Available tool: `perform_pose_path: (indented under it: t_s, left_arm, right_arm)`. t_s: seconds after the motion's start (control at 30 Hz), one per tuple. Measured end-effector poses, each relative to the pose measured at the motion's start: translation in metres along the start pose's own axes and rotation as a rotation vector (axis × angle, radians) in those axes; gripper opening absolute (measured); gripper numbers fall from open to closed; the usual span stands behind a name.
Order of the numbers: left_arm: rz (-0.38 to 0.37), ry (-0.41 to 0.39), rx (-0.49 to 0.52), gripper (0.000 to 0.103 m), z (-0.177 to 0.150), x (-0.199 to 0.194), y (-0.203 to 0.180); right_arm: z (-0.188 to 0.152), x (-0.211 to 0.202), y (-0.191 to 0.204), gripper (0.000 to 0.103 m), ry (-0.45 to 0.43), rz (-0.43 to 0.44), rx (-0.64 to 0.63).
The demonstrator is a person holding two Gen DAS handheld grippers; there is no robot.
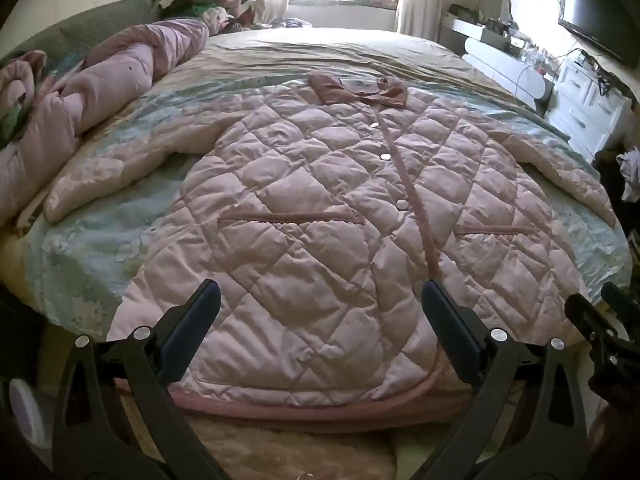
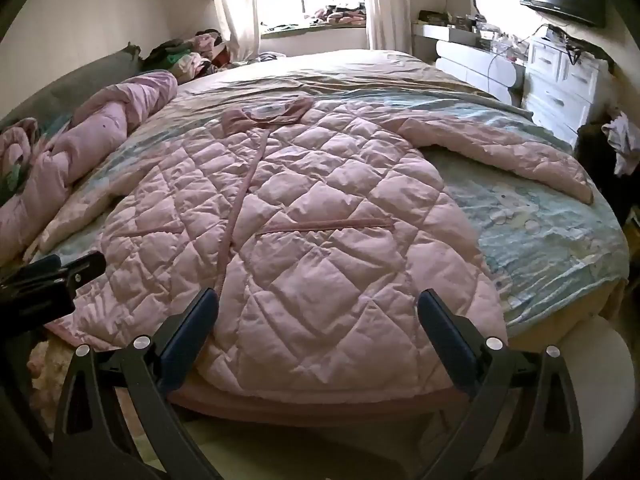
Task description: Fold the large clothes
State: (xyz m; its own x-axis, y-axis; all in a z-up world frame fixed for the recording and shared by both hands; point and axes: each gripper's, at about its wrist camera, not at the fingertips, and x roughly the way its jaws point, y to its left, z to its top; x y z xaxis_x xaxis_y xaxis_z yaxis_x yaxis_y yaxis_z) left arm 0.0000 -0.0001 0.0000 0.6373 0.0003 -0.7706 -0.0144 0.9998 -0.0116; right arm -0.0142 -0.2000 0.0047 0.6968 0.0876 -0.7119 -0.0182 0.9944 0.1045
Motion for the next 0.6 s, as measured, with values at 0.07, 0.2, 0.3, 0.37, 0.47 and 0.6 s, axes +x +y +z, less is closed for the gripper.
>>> perform_pose_path:
  t_s: [0.07, 0.2, 0.3, 0.37, 0.47, 0.6]
  left_arm:
    - [0.003, -0.004, 0.0, 0.094, 0.0, -0.0002, 0.0]
    - [-0.002, -0.002, -0.003, 0.094, 0.0002, -0.0006, 0.0003]
    - [0.0, -0.004, -0.001, 0.094, 0.0001, -0.0005, 0.0]
    - [-0.001, -0.002, -0.002, 0.094, 0.0, -0.0004, 0.0]
    - [-0.003, -0.002, -0.004, 0.094, 0.0001, -0.0007, 0.0001]
    - [-0.004, -0.007, -0.003, 0.094, 0.0001, -0.0008, -0.0001]
  right_arm:
    - [0.0004, -0.0005, -0.0017, 0.099, 0.002, 0.003, 0.015]
    - [0.0006, -0.0018, -0.0007, 0.099, -0.003, -0.006, 0.005]
    - [-0.0015, -0.0027, 0.0001, 0.099, -0.003, 0.0, 0.004]
    - [-0.0035, -0.0034, 0.0008, 0.099, -0.005, 0.001, -0.002]
    - [-0.0001, -0.0042, 0.0005, 0.099, -0.006, 0.002, -0.001]
    - [-0.001, -0.006, 0.0048, 0.099, -0.013, -0.005, -0.006]
